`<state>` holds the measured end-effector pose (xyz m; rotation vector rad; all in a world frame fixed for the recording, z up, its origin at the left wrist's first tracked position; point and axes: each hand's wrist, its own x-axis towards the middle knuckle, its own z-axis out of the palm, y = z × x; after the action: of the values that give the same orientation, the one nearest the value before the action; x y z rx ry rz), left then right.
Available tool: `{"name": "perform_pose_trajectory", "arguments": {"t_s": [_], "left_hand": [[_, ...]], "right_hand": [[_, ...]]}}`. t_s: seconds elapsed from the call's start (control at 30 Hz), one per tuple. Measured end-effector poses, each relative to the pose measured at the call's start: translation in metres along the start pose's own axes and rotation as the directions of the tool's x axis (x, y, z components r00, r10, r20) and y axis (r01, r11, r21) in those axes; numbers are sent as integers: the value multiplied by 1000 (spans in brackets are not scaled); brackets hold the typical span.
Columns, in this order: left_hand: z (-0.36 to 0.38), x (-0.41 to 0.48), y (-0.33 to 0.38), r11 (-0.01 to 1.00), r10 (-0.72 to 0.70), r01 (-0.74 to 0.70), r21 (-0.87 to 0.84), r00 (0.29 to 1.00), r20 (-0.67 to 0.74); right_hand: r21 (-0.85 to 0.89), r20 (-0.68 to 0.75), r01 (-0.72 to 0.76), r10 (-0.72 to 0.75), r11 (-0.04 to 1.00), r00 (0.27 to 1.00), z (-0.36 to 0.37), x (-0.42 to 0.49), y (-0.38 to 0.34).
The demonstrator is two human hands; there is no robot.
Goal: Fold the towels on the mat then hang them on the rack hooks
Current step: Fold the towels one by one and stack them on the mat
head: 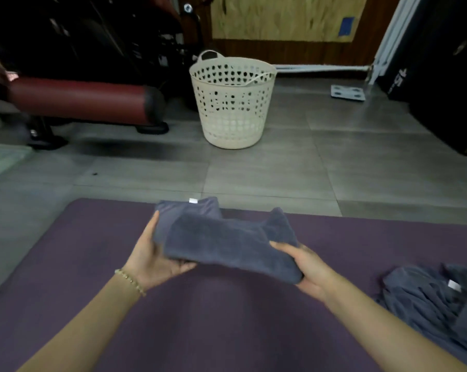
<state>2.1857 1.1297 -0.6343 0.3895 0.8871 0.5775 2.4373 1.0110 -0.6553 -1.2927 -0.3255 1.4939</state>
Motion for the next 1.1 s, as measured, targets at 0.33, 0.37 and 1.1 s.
{"name": "perform_pose_trajectory", "arguments": {"t_s": [0.33, 0.37, 1.1], "left_hand": [[-82, 19, 29, 679, 156, -107, 727, 988, 1], [-86, 28, 41, 607, 226, -164, 778, 974, 29], [-121, 105, 21, -220, 452, -23, 975, 884, 123]], "right_hand": [[-623, 156, 174, -97, 763, 983, 61, 61, 14], [-635, 164, 213, -140, 743, 977, 71, 74, 13], [-977, 108, 83, -120, -198, 987, 36, 134, 38]]}}
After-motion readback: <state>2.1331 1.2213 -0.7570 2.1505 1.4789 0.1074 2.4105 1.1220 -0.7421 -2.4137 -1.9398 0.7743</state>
